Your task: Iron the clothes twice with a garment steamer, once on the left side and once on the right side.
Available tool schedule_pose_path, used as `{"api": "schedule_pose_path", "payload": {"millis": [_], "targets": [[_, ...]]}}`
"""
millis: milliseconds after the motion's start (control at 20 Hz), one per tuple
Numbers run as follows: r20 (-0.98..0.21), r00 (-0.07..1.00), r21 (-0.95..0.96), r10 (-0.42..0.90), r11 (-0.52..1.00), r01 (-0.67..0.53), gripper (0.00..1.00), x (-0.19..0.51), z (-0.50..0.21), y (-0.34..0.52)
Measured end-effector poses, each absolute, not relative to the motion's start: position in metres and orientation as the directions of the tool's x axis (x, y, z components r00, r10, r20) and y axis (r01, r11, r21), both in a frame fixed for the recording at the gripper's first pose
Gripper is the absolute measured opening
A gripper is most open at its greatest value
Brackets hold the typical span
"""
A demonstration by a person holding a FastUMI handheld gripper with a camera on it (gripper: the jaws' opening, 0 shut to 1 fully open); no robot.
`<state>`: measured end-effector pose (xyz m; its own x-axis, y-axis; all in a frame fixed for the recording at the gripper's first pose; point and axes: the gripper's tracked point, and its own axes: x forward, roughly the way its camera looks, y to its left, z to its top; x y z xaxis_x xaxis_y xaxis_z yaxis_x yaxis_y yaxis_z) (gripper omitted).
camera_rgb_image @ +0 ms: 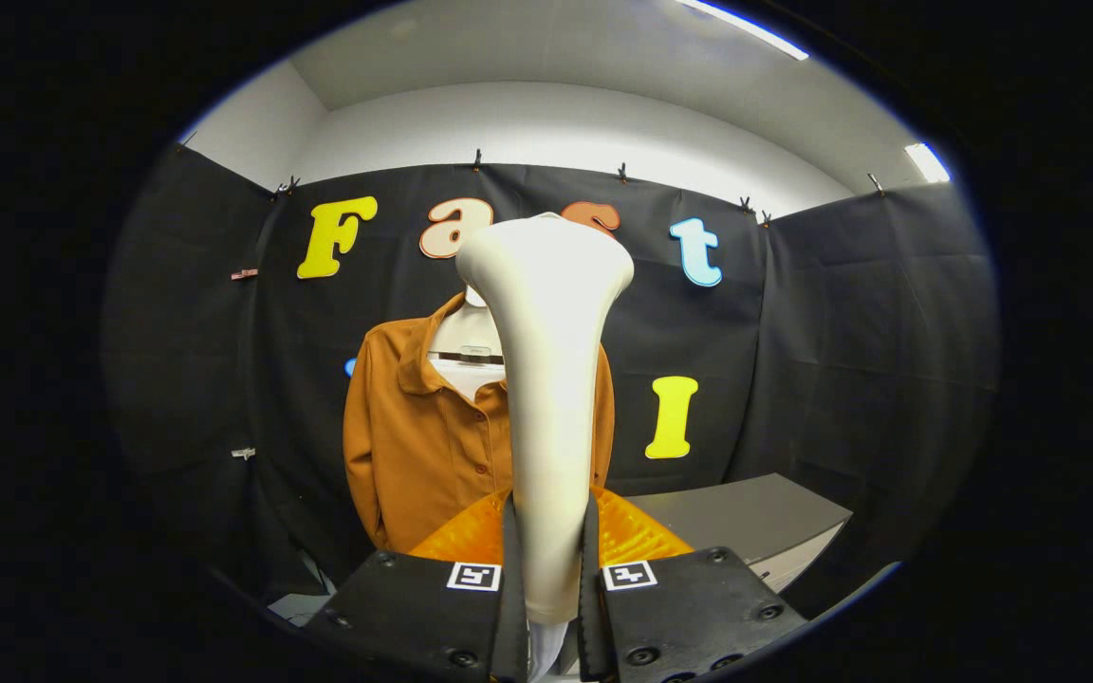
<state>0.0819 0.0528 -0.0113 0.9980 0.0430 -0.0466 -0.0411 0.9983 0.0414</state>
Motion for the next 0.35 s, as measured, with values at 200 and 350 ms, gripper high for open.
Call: {"api": "schedule_pose_path", "payload": {"millis": [200, 350], "targets": [[-0.049, 0.998, 0.040, 0.045, 0.998, -0.043, 0.24, 0.0827, -0.0119, 0.0532], [-0.050, 0.998, 0.041, 0.047, 0.998, -0.045, 0.24, 0.0825, -0.0120, 0.0534]]}}
